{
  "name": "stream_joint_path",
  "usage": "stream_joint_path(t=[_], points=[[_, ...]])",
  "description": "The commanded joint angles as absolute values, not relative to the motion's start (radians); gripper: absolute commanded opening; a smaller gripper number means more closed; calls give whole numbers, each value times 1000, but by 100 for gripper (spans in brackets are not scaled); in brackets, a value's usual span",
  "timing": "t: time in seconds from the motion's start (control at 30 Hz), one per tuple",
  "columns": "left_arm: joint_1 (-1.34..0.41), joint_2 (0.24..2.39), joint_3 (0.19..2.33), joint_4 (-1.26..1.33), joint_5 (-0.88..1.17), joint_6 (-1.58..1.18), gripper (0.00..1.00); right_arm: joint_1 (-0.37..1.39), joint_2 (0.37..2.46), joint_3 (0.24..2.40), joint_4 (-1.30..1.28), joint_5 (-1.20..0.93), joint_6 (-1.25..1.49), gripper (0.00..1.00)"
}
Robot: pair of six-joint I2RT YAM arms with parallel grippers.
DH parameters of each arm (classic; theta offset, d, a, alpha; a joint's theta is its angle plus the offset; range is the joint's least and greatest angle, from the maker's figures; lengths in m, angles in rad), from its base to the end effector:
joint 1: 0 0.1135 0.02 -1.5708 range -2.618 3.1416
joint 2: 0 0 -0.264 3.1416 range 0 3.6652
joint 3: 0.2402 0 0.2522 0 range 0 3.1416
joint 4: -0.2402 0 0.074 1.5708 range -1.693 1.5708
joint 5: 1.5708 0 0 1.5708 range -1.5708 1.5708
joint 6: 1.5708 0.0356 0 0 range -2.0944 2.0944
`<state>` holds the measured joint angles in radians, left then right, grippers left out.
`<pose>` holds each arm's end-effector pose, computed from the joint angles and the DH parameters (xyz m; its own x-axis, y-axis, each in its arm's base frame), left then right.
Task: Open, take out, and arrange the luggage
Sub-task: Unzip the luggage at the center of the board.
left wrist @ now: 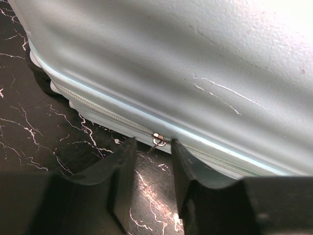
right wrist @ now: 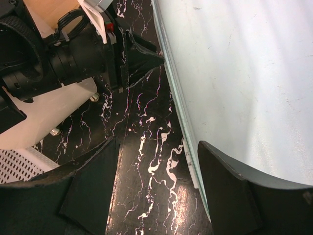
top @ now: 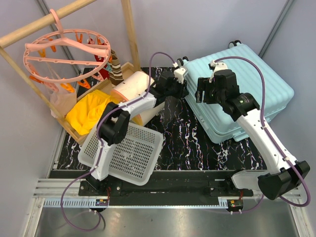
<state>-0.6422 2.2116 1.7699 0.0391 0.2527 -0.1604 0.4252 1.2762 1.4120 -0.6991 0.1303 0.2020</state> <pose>0.4149 -0.3214 0.2322 -0.4318 0.1298 -0.8926 0.7042 0.6669 -0.2436 0.2482 0.1073 0.4004 -0.5385 -0.0255 -0.8422 -0.2050 0.9735 0.1017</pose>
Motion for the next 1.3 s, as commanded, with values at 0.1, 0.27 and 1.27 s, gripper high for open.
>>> stream_joint_path(t=[0.1, 0.27, 1.27], points=[[-604, 2253, 1801, 67, 270, -144, 22, 423, 1273, 1437, -658, 140, 199, 75], [-604, 2258, 1818, 78, 272, -158, 7, 423, 1269, 1436, -653, 150, 201, 74], [-522, 1927, 1821, 54, 114, -230, 71, 466, 1420, 1549, -675, 347, -43, 82]])
